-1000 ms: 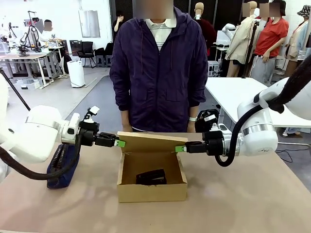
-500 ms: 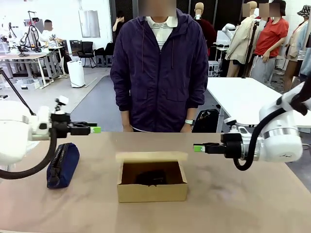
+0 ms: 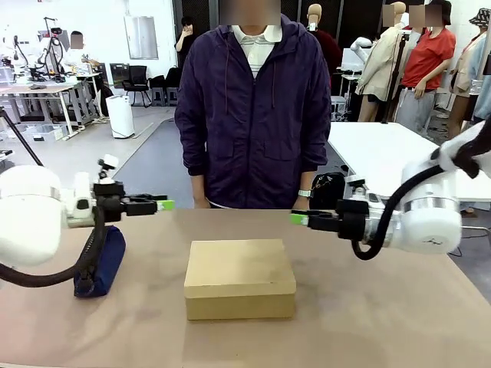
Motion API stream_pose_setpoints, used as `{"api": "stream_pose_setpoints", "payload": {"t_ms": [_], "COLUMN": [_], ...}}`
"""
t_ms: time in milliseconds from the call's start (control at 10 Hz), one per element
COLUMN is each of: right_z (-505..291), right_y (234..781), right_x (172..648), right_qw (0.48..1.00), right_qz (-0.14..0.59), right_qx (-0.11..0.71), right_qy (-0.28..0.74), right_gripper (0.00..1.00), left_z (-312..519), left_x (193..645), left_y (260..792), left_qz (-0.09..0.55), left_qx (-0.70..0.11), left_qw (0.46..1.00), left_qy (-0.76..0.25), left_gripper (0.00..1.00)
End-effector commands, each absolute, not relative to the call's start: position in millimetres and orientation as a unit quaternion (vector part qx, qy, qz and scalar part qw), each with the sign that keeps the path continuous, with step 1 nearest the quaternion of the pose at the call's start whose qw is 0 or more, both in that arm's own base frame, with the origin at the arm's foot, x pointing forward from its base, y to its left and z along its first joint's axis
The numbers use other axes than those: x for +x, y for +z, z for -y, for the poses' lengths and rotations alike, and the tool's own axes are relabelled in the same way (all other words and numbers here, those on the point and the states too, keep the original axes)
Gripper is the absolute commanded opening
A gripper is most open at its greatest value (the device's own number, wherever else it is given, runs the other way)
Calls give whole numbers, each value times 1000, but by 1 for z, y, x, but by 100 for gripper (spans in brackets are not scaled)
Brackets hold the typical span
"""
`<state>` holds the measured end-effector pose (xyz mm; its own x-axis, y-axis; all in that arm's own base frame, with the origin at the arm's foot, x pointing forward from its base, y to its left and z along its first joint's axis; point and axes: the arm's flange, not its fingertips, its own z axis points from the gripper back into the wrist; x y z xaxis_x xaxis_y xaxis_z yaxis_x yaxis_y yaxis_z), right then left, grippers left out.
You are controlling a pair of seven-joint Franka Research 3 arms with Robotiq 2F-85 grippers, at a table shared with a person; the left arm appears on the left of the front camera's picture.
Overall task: Pack the items into the box.
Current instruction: Close the Mailer Box.
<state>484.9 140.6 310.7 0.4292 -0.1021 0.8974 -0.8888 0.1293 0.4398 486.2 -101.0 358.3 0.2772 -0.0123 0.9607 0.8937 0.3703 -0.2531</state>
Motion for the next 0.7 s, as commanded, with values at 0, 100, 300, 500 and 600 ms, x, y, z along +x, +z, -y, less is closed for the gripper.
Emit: {"api": "stream_pose_setpoints", "payload": {"t_ms": [0,100,300,500,600], "right_z": [-171,-185,-202,-199,-197], "right_y": [303,297,288,294,298], "right_x": [490,488,491,495,497], "right_qw": [613,630,664,687,690], "right_qz": [413,402,362,343,346], "right_qx": [547,510,462,435,426], "right_qy": [394,426,462,470,471], "right_gripper": [100,100,100,100,100], "left_z": [117,131,159,179,187], "left_x": [501,501,506,504,503], "left_y": [342,331,315,303,298], "left_qz": [468,430,376,327,300], "left_qx": [-453,-458,-477,-466,-479], "left_qw": [647,650,642,653,649], "left_qy": [-396,-427,-468,-500,-509], "left_gripper": [100,100,100,100,100]}}
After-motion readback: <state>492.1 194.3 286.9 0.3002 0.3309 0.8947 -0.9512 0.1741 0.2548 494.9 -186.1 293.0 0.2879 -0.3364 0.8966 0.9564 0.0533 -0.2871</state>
